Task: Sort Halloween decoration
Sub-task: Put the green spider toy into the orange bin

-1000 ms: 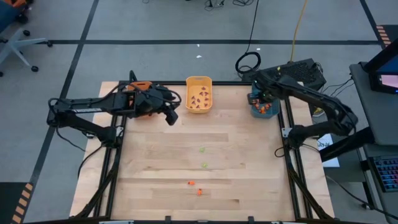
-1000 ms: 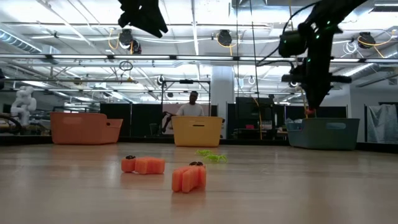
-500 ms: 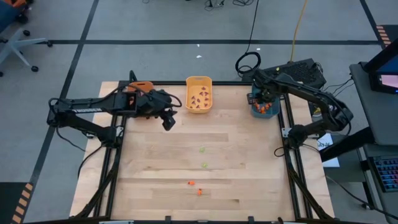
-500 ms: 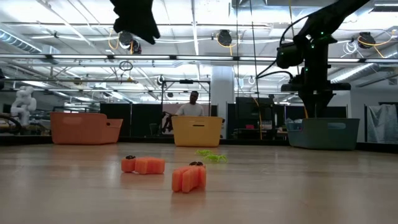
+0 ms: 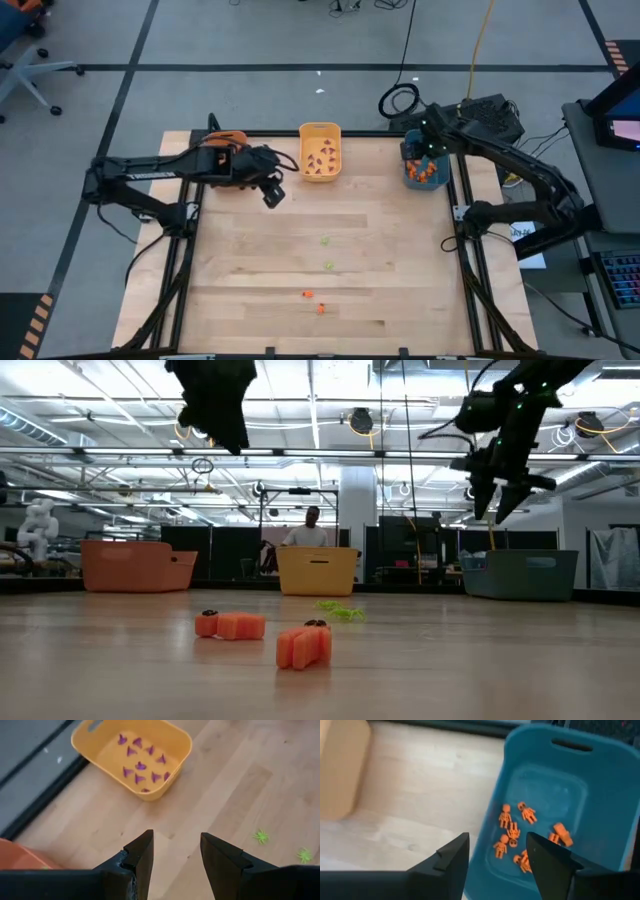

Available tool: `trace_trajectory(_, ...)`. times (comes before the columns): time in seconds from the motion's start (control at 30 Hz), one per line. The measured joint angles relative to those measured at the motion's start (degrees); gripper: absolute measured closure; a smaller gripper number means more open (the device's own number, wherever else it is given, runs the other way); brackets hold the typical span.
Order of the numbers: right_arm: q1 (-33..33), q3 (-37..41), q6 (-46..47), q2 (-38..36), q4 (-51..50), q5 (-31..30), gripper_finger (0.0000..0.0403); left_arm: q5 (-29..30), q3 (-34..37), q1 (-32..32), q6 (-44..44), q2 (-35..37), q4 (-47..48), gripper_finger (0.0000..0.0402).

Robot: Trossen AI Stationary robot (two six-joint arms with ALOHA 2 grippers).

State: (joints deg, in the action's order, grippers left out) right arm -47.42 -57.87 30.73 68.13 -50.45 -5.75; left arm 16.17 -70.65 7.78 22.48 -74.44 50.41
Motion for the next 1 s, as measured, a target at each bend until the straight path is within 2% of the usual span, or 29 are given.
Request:
trace_trajectory(0.13, 0.4, 0.0, 1.4, -5.0, 0.0, 0.0, 0.0223, -1.8, 0.0, 0.1, 5.4, -3.1, -1.4, 0.0240)
trace_trajectory(0.3, 2.9, 0.0, 6.6, -12.4, -0.1, 0.0, 0.0223, -4.6, 0.0, -1.1, 5.8, -7.0, -6.0, 0.0240)
trace_trajectory(0.53, 9.5, 0.0, 13.5, -21.7, -0.3, 0.0, 0.0224, -5.9, 0.0, -4.7, 9.7, -11.0, -7.3, 0.0240)
trace_trajectory(0.77, 19.5, 0.0, 19.0, -25.9, -1.2, 0.0, 0.0224, -7.4, 0.0, -10.0, 1.6, -16.9, -9.4, 0.0240)
trace_trajectory(0.87, 24.5, 0.0, 20.1, -26.5, -0.7, 0.1, 0.0224, -10.8, 0.0, -11.9, -2.8, -19.7, -13.2, 0.0240)
trace_trajectory(1.0, 30.4, 0.0, 23.4, -26.5, 0.4, 0.0, 0.0225, -12.6, 0.0, -14.0, -3.8, -23.4, -20.0, 0.0240)
